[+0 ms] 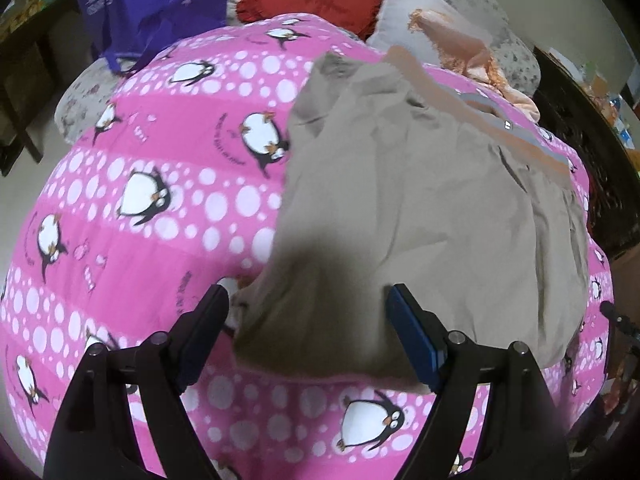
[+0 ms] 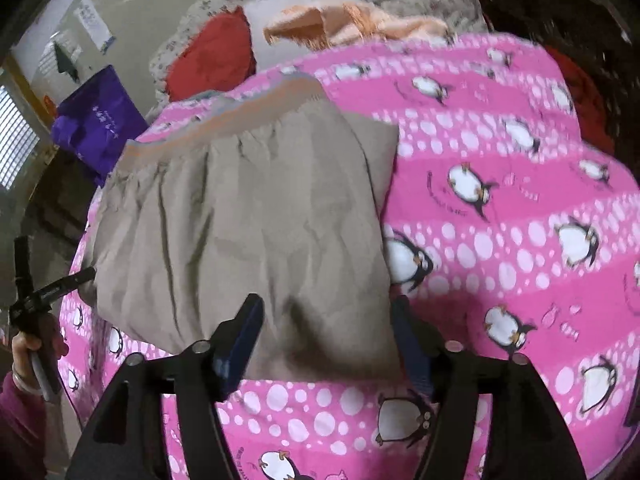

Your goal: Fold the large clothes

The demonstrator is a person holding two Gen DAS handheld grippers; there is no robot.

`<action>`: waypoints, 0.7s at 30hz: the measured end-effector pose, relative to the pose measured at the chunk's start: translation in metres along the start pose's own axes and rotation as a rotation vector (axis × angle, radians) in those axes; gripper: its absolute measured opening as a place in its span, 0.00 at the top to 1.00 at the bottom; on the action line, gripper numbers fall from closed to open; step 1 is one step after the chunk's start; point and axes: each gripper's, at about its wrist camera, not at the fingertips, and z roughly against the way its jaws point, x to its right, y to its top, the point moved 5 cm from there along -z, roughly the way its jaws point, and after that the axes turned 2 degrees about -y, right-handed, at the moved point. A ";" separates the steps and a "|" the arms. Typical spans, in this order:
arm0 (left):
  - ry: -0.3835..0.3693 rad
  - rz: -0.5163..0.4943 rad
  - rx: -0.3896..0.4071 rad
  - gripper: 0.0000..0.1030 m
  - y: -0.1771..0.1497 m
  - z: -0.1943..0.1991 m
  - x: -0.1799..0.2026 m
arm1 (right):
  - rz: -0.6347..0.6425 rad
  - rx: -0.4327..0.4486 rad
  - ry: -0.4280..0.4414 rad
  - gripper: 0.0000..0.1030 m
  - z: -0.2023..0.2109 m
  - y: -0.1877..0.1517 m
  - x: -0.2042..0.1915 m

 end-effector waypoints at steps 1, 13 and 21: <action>0.000 0.006 0.004 0.21 -0.001 0.002 -0.002 | 0.005 0.014 -0.003 0.23 0.001 0.002 -0.001; 0.015 0.005 0.008 0.21 -0.002 -0.005 -0.012 | -0.018 -0.005 -0.017 0.23 -0.024 0.004 0.005; 0.036 0.033 -0.014 0.21 -0.006 -0.024 -0.014 | 0.063 -0.017 -0.110 0.93 -0.048 -0.004 0.001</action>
